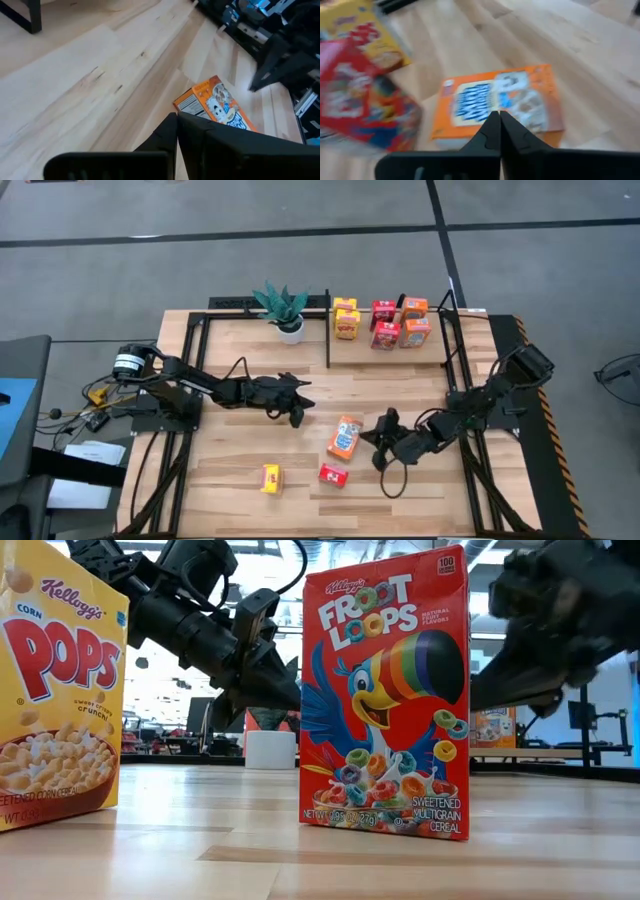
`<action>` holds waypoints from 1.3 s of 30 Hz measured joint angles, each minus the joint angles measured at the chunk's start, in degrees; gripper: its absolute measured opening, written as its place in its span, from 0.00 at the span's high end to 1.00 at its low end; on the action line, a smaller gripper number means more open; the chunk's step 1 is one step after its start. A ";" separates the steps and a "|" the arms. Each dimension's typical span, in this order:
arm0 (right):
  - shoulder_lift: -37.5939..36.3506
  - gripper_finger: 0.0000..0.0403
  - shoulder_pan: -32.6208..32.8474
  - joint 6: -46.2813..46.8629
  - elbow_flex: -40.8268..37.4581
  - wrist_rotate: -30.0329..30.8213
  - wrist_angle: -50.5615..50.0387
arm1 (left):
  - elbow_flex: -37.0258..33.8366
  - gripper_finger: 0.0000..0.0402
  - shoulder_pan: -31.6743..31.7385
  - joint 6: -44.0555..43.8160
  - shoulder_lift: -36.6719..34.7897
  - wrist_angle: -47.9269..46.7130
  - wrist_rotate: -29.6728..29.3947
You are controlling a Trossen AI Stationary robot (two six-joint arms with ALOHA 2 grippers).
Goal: Stack cereal on shelf
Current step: Put the orange cereal box on the shelf aligned with orange cereal boxes
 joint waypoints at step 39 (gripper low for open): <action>17.63 0.92 6.70 20.66 -0.08 9.47 7.46 | -0.07 1.00 -0.42 -5.65 -0.07 0.04 -0.25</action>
